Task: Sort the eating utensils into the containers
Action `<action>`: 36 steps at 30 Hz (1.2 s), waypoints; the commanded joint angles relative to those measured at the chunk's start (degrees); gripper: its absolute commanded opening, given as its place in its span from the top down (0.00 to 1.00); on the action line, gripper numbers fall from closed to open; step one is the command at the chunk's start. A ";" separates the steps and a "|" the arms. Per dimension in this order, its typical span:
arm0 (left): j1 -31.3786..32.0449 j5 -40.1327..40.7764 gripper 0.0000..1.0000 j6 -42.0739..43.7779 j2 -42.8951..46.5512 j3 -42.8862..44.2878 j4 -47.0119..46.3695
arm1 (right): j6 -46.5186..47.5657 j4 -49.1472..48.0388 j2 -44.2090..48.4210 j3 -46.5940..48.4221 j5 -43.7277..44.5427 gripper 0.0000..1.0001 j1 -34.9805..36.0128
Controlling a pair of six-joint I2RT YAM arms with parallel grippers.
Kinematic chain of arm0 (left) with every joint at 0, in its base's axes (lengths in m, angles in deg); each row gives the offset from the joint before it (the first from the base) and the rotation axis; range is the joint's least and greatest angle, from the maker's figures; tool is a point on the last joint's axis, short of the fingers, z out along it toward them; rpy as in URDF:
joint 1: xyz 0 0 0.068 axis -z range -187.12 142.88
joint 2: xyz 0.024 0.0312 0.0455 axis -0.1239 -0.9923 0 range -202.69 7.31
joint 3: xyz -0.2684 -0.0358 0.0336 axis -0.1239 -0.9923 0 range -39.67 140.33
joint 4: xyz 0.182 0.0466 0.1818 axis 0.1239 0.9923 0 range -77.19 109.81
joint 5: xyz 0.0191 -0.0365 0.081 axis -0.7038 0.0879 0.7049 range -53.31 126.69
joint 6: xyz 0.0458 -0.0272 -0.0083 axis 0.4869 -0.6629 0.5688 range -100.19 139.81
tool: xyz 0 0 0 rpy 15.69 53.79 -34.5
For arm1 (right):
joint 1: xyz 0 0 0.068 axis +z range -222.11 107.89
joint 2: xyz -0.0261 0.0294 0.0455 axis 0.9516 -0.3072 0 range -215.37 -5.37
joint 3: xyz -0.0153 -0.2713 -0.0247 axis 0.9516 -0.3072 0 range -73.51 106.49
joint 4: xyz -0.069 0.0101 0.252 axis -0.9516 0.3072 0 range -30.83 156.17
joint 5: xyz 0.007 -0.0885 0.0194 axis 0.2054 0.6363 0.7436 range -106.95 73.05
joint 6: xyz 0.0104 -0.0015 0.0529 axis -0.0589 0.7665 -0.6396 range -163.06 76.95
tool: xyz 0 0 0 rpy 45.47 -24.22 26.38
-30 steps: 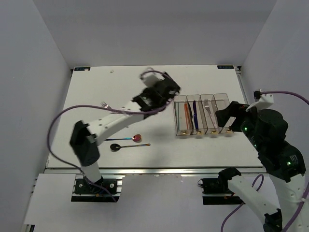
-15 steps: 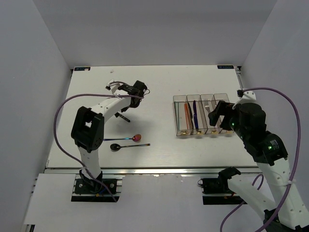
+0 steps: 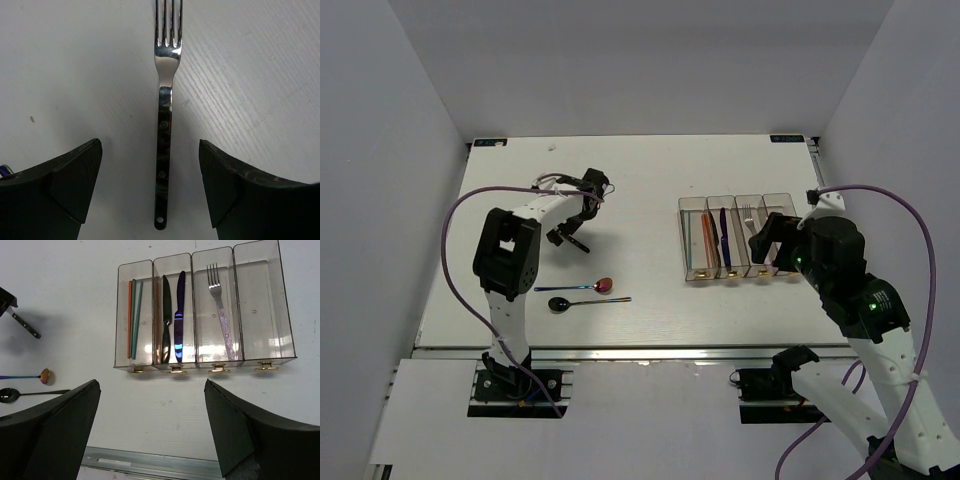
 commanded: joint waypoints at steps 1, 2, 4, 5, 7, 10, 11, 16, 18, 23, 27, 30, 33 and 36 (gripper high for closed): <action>-0.24 -1.72 0.13 0.78 1.66 -2.38 -3.93 | 1.00 -3.06 0.33 -0.63 -0.86 0.11 0.05; -0.33 -1.99 0.13 0.61 1.40 -2.65 -3.85 | 0.91 -3.15 0.24 -0.63 -0.95 0.11 -0.04; -0.24 -1.81 0.13 -0.88 0.44 -3.00 -2.80 | 0.91 -3.68 0.15 -0.72 -1.13 0.11 -0.04; -0.41 -1.73 0.14 -1.32 0.34 -3.35 -2.44 | 0.83 -3.77 0.06 -0.72 -1.13 0.11 0.05; -0.85 -2.25 0.18 -1.33 0.60 -5.54 -3.84 | 0.74 -3.86 -0.20 -0.72 -1.65 0.11 -0.04; -1.73 -4.27 0.30 -0.89 0.52 -8.00 -6.83 | 0.74 -4.03 -0.29 -0.89 -1.66 0.11 0.05; -1.91 -4.53 0.31 -0.89 0.43 -8.45 -7.53 | 0.74 -4.12 -0.20 -0.89 -1.57 0.11 0.05; -3.31 -7.43 0.59 1.13 0.25 -11.43 -12.01 | 0.56 -4.12 0.15 -0.63 -1.74 0.11 0.05; -3.49 -8.22 0.75 2.00 0.69 -12.14 -13.24 | 0.56 -4.21 0.24 -0.63 -1.92 0.11 0.05; -3.58 -10.77 1.00 5.08 2.80 -13.98 -18.07 | 0.56 -4.65 0.59 -0.28 -2.71 0.11 0.05; -0.69 -16.39 1.00 11.57 9.81 -14.69 -25.63 | 0.91 -6.49 0.59 -0.46 -3.60 0.11 0.05; 9.82 -14.56 1.00 15.53 13.17 -10.24 -29.24 | -0.40 -6.32 1.03 0.94 0.88 0.11 -0.04; 16.09 -14.03 1.00 17.13 13.88 -5.57 -31.70 | -1.11 -5.09 1.21 4.88 2.64 0.11 -0.04; 23.73 -16.13 1.00 17.83 11.95 -0.90 -36.09 | -1.37 -2.10 0.85 8.50 5.28 0.11 0.05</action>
